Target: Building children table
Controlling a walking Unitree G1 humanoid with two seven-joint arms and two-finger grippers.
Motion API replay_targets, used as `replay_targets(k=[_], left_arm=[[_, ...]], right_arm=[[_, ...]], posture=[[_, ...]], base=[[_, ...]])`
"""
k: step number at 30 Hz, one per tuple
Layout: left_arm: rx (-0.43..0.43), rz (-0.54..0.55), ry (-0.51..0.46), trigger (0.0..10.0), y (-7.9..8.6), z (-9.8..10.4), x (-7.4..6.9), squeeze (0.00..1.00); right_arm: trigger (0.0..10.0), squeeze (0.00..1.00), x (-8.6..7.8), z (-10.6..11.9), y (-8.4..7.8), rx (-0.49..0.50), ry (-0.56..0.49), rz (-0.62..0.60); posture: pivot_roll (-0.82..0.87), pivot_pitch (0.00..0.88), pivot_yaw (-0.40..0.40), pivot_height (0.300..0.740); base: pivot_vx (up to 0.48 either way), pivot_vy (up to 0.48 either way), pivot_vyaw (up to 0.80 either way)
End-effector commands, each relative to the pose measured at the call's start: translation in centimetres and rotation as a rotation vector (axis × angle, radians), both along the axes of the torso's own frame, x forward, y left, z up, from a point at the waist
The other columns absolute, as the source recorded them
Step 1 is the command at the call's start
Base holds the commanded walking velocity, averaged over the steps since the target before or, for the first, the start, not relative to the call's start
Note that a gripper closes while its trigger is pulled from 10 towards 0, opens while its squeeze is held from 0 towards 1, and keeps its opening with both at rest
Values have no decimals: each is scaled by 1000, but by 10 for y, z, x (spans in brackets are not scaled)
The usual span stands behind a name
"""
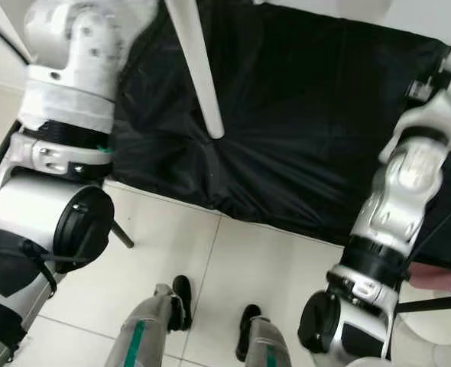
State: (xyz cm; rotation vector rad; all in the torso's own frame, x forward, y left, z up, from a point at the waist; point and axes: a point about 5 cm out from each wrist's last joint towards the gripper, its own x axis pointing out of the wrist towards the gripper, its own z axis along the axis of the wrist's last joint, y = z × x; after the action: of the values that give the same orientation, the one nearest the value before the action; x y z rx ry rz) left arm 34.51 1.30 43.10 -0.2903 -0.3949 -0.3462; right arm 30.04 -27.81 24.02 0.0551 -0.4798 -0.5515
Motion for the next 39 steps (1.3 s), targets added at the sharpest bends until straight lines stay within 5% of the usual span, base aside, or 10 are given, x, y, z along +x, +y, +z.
replay_targets(k=[1,5,6,7,18,19,36,37,38,39], left_arm=[[-62,-596,-194,0,-41,20,-36,0],[-50,-619,-152,0,-53,10,-36,0],[-41,-632,-125,1804,-59,3,-36,0],[-21,-637,-101,10000,-63,-4,-35,0],[25,-604,0,10000,-49,-36,-23,0],[32,-608,5,10000,-46,-41,-23,1000],[173,-671,12,10000,-21,-86,-29,1000],[186,-683,4,10000,-17,-91,-32,0],[193,-692,1,10000,-14,-94,-34,0],[193,-692,1,10000,-14,-94,-34,0]], right_arm=[[0,0,12,-70,26,189,250,139],[0,0,10,-82,34,226,281,178],[0,0,11,-84,37,226,294,200],[10000,0,12,-84,39,215,301,220],[10000,0,10,-79,48,139,287,279],[10000,890,9,-80,50,137,288,284],[10000,1000,7,-76,60,54,270,343],[10000,1000,6,-75,62,34,267,352],[10000,282,6,-75,63,22,265,359],[10000,282,6,-75,63,22,265,359]], posture=[[140,198,4,740],[138,196,9,740],[137,199,11,740],[134,196,14,740],[138,199,6,740],[138,197,3,740],[123,183,-14,740],[115,181,-17,740],[115,181,-17,740],[115,181,-17,740]], base=[[0,0,0],[0,0,0],[0,0,0],[0,0,0],[0,0,0],[0,0,0],[0,0,0],[0,0,0],[0,0,0],[0,0,0]])
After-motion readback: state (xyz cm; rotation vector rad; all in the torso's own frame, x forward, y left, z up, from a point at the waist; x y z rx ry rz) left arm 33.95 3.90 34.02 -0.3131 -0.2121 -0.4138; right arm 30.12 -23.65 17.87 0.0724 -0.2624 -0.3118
